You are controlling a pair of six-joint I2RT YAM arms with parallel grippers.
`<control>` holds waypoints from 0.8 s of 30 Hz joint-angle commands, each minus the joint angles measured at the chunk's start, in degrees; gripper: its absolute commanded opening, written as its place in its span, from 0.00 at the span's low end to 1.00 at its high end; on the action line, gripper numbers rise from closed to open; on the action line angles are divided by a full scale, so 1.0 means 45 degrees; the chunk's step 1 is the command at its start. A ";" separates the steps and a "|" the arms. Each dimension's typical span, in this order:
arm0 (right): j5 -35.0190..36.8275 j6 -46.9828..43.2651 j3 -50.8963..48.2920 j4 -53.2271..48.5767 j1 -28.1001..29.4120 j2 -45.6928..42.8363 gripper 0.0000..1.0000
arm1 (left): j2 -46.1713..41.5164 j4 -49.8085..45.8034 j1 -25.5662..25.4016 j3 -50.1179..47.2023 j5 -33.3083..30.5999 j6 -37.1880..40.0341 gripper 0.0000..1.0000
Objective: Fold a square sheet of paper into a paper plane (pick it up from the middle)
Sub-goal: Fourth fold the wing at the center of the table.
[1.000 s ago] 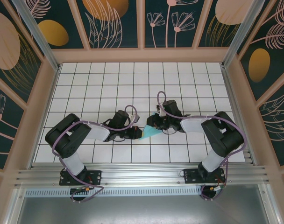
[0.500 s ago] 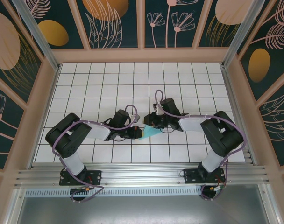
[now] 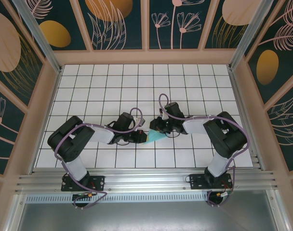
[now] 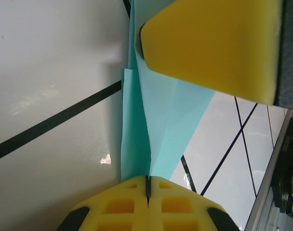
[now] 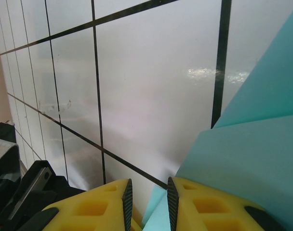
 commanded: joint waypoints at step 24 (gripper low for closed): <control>0.0675 -0.0494 -0.0335 -0.0407 -0.0162 0.0990 0.29 | -0.0717 -0.1315 0.0010 -0.0282 -0.0309 0.0337 0.12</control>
